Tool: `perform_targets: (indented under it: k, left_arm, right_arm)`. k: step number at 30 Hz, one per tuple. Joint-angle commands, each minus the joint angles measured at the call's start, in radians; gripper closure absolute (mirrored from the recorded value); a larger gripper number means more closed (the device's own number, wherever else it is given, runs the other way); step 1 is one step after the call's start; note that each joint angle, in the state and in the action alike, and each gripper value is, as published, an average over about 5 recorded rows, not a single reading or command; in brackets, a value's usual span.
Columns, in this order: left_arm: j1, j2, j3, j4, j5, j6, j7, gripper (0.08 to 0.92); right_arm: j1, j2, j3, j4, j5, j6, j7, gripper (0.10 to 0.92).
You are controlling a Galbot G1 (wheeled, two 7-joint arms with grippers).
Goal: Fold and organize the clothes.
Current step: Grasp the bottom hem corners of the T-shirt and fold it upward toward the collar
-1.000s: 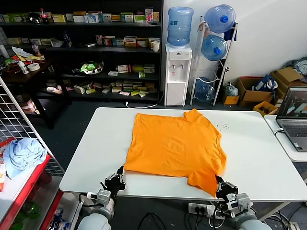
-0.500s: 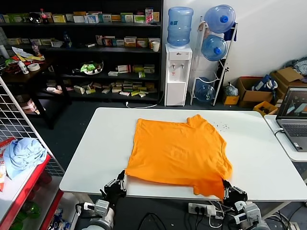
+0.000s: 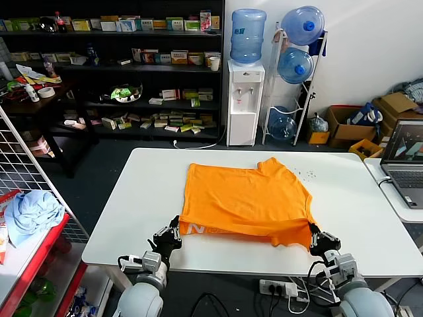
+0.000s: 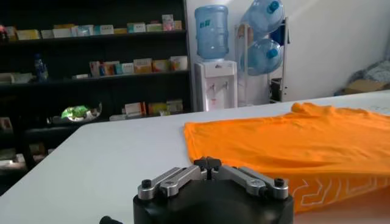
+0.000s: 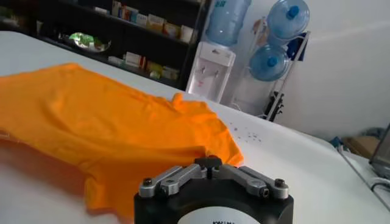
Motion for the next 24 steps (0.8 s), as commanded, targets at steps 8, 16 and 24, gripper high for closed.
perform_targets:
  k: [8, 16, 24]
  left_arm:
    - [-0.178, 0.021, 0.031, 0.189, -0.01, -0.001, -0.003, 0.91]
    - [-0.155, 0.03, 0.041, 0.188, -0.011, -0.119, 0.019, 0.902]
    - [-0.085, 0.048, 0.036, 0.116, -0.075, -0.135, 0.036, 0.715]
  right_arm:
    - [0.263, -0.033, -0.128, -0.202, 0.042, -0.025, -0.008, 0.9]
    - [0.252, -0.005, -0.147, -0.195, 0.085, -0.057, -0.012, 0.828]
    - [0.143, -0.018, -0.089, -0.109, 0.148, -0.116, -0.008, 0.594]
